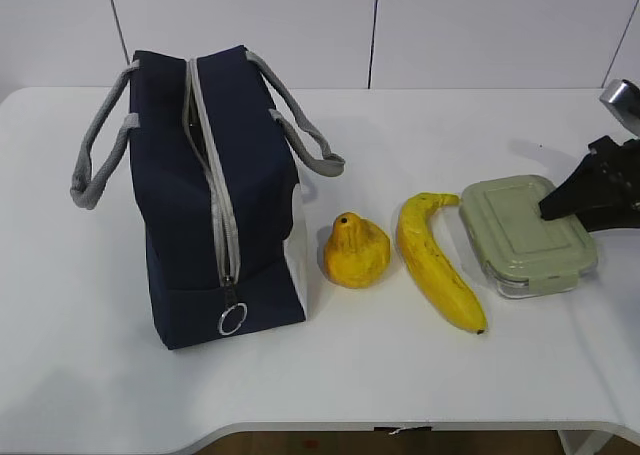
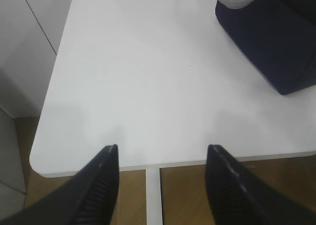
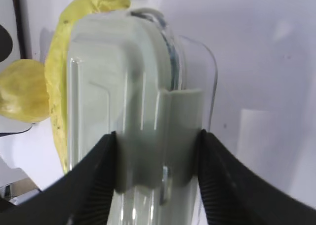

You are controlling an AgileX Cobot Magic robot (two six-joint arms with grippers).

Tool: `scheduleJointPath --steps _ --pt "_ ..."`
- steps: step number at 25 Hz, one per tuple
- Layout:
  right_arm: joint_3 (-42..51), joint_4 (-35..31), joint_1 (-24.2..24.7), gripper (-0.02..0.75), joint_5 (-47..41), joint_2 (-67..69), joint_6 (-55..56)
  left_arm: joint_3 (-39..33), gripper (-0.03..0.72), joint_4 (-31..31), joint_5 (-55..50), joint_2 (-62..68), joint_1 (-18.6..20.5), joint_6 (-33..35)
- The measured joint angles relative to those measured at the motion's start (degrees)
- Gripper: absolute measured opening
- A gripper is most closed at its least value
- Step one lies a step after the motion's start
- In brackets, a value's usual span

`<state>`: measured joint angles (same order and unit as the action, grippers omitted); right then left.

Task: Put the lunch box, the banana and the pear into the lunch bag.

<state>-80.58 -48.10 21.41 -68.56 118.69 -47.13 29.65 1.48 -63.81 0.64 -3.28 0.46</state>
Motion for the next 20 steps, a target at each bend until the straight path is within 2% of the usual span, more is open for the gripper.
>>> scheduleJointPath --steps 6,20 --pt "0.0 1.44 0.0 0.378 0.95 -1.84 2.26 0.0 0.43 0.0 0.0 0.0 0.0 0.0" --pt "0.07 -1.95 0.0 0.375 0.95 -8.23 6.1 0.0 0.43 0.0 0.0 0.0 0.0 0.0"
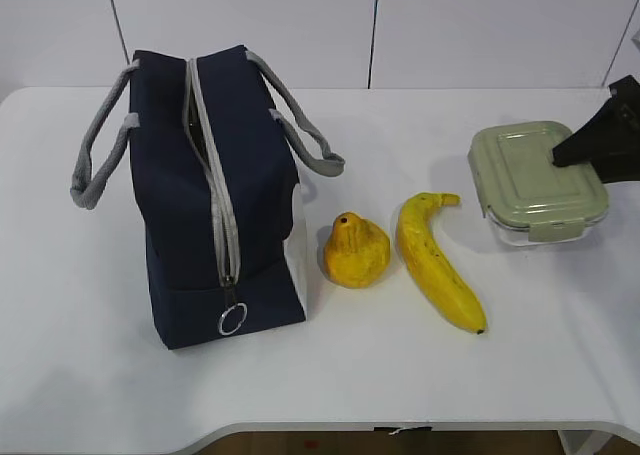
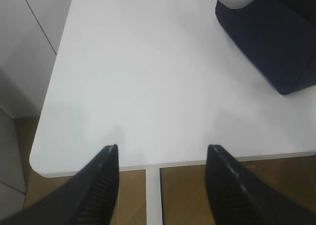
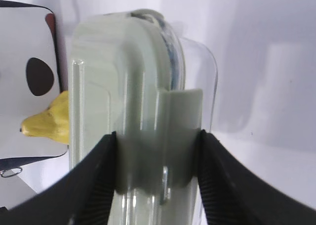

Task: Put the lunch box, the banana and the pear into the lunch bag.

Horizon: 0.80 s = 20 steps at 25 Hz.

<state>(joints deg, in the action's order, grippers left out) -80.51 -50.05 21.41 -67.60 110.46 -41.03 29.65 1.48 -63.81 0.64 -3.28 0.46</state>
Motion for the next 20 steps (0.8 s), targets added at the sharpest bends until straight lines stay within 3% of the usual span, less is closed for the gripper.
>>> scheduleJointPath --steps 20 --pt "0.42 -0.25 0.0 0.375 -0.4 -4.84 2.93 0.0 0.423 -1.48 0.0 0.0 0.0 0.0"
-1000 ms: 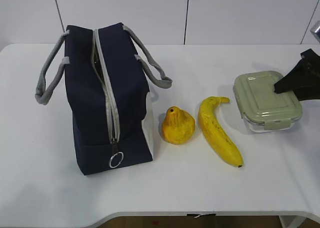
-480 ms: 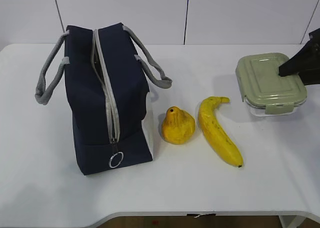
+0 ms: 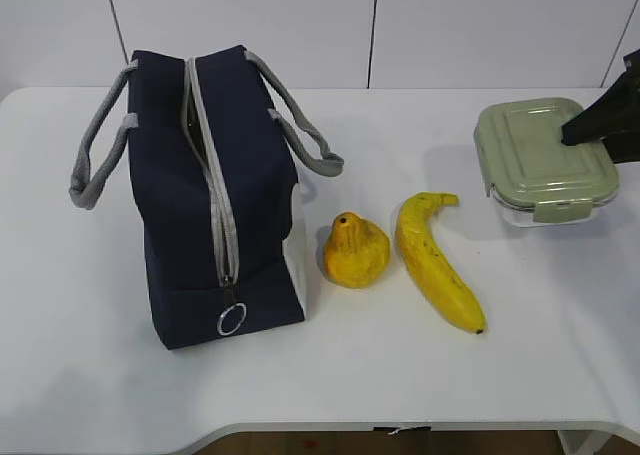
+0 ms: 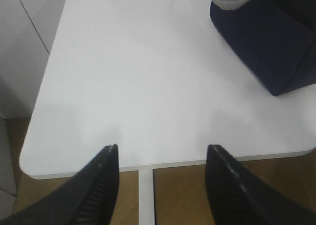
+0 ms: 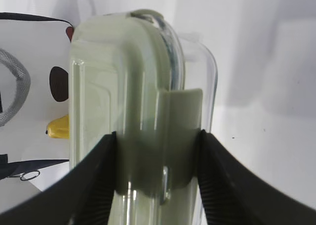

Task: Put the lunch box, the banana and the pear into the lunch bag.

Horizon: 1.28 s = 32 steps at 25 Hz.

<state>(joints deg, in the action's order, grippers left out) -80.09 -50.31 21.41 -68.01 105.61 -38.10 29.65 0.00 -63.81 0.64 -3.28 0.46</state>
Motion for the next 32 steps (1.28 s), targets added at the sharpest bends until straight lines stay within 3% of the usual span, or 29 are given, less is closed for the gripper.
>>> scheduleJointPath --steps 8,15,21,32 --pt "0.0 0.0 0.0 0.375 0.0 -0.08 0.47 0.88 0.39 -7.27 5.33 4.35 0.0 0.0" --pt "0.0 0.0 0.0 0.375 0.0 -0.08 0.94 1.28 0.388 -25.26 22.96 20.04 0.0 0.0" --pt "0.0 0.09 0.0 0.375 0.0 -0.08 1.03 6.89 0.388 -37.44 27.01 36.81 0.0 4.91" --pt "0.0 -0.02 0.0 0.375 -0.09 -0.08 1.05 20.66 0.395 -51.14 27.35 59.98 0.0 12.92"
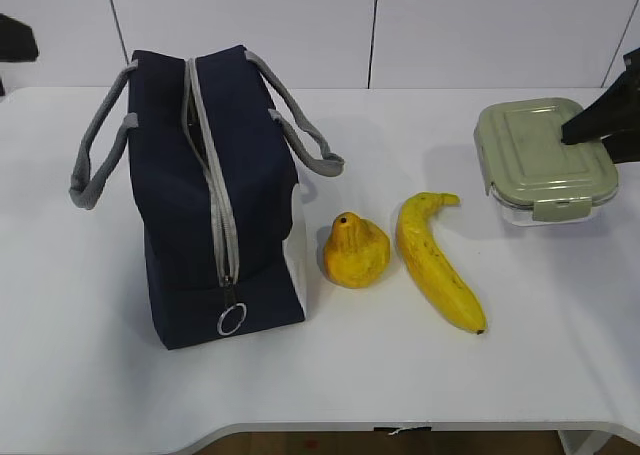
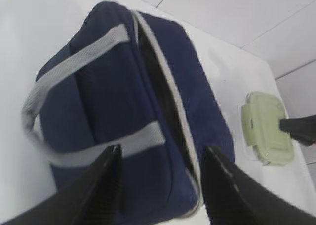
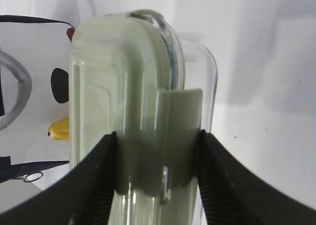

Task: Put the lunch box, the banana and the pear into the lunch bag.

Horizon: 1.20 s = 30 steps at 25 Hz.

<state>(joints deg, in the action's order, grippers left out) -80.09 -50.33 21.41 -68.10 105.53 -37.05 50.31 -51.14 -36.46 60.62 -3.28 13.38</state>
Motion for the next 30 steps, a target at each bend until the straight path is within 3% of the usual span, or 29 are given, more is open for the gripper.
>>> scheduleJointPath --steps 11,19,30 --pt "0.0 0.0 0.0 0.375 0.0 0.0 0.1 8.52 0.407 -3.53 -0.68 13.36 -0.22 3.59" --pt "0.0 -0.12 -0.07 0.375 0.0 0.0 0.1 9.24 0.411 -3.66 5.53 18.9 -7.95 4.71" --pt "0.0 -0.02 -0.07 0.375 0.0 0.0 0.1 9.24 0.412 -0.87 9.23 21.1 -8.7 4.85"
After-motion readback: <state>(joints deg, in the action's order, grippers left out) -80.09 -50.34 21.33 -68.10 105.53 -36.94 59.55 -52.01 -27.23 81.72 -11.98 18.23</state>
